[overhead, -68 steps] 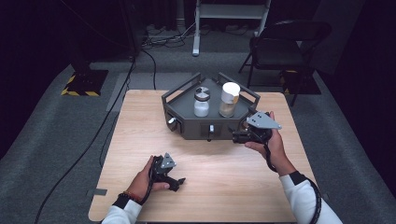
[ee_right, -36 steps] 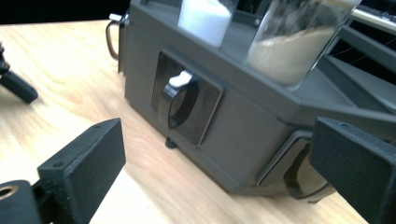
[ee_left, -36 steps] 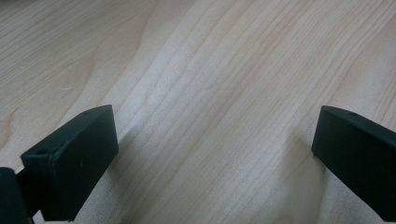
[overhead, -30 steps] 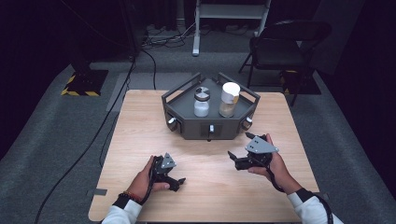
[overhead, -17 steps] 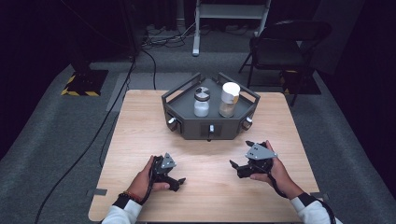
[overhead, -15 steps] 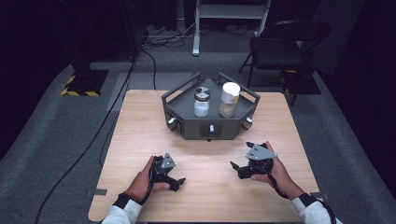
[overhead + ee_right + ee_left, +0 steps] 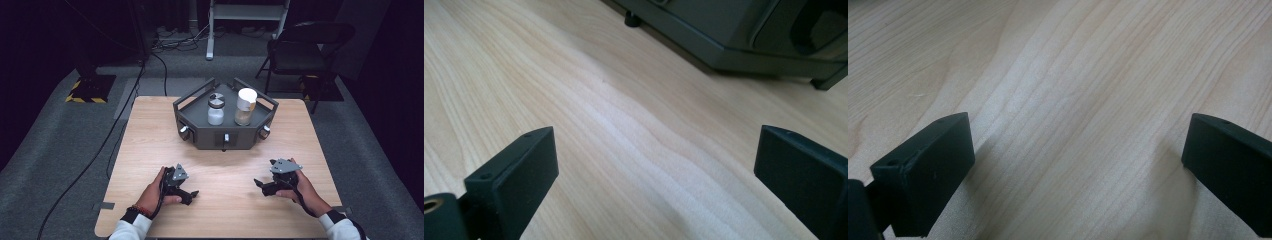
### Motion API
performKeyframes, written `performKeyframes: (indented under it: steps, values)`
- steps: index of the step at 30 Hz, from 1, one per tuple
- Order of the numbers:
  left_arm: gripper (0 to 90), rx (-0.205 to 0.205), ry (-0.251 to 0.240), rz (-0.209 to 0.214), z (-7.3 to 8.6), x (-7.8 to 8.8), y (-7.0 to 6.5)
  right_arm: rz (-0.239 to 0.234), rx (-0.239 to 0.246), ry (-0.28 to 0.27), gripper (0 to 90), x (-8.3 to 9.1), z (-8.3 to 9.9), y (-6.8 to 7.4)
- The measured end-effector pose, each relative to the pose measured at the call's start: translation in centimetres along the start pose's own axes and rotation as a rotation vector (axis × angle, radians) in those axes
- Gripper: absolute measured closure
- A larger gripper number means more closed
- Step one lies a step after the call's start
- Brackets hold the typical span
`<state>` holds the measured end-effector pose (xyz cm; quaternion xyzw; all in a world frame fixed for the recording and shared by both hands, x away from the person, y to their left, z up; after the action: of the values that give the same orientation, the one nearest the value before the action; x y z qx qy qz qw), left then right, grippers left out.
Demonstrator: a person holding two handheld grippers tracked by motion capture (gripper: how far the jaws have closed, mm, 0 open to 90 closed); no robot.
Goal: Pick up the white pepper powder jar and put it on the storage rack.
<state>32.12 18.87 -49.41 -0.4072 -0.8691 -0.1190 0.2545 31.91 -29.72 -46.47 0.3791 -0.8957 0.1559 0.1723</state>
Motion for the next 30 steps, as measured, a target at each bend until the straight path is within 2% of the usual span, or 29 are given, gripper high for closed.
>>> performKeyframes:
  steps: [6, 13, 22, 27, 30]
  values:
    - [0.0, -0.002, -0.001, 0.002, 0.0, 0.0, 0.0, -0.046, 0.001, 0.037, 3.6, -0.5, 0.1, 0.0]
    - [0.0, -0.003, -0.001, 0.002, 0.0, 0.0, 0.0, -0.034, 0.013, 0.078, 3.6, -0.9, 0.4, -0.2]
    - [0.0, -0.004, 0.0, 0.003, 0.0, 0.0, 0.0, -0.054, 0.012, 0.132, 3.6, -1.4, 0.8, -0.4]
    - [0.0, -0.004, -0.001, 0.003, 0.0, 0.0, 0.0, -0.061, -0.006, 0.135, 2.5, -1.5, 1.0, -0.7]
    - [0.0, -0.005, -0.001, 0.003, 0.0, 0.0, 0.0, -0.069, -0.042, 0.133, 0.2, -1.6, 1.3, -1.2]
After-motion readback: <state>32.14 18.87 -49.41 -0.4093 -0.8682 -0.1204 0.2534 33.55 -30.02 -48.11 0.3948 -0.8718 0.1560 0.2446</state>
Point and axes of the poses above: each handheld gripper's, and its own axes: x roughly backward along the jaws, z roughly out of its underside, y roughly to its left, the point moved 5 cm from there along -x, roughly forward along the jaws, and after that the axes turned 13 degrees about -y, right-handed, at the moved point
